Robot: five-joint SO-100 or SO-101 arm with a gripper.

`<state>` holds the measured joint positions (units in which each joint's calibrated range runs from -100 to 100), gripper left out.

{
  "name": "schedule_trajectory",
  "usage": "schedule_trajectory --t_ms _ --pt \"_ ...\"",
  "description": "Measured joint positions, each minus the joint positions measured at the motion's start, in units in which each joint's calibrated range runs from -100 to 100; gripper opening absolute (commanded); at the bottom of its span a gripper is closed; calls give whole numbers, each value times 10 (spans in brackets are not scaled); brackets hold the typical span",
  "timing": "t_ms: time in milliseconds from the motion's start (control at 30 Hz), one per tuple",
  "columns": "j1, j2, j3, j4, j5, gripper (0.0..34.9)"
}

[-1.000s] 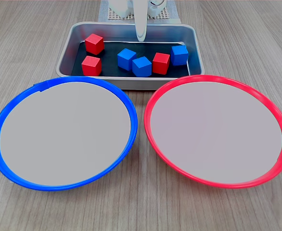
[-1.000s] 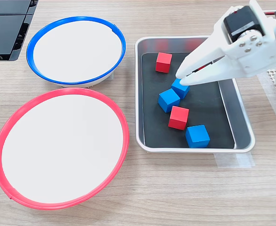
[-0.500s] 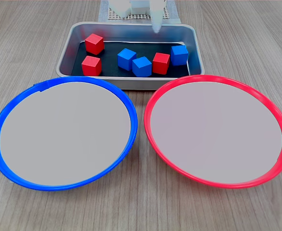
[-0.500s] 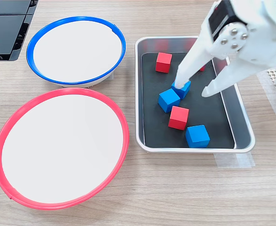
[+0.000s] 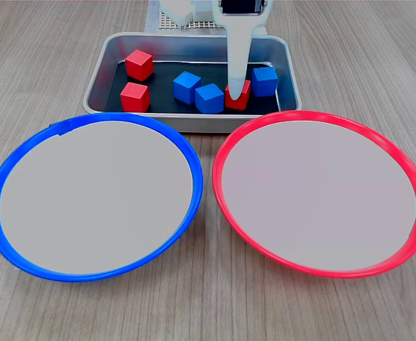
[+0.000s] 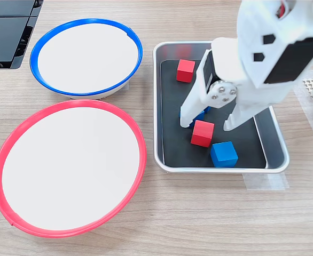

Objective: Move six blocks from tray to matching dishes

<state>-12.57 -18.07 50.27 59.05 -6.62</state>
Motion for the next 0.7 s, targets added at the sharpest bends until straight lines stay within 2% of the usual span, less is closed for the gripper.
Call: schedule_trajectory --t_ms 33,67,100,267,367,433,567,667,700 --pt "-2 9 -7 -2 1 46" --pt "-4 22 -16 -12 4 8" --pt "-3 29 -20 -12 4 2" --pt "0 56 -62 -5 30 0" --pt "2 60 -162 78 58 0" --pt "8 84 -299 144 67 0" --pt "-7 118 -406 148 67 1" --pt "-41 242 -559 103 53 3" --pt "-42 260 -574 99 50 13"
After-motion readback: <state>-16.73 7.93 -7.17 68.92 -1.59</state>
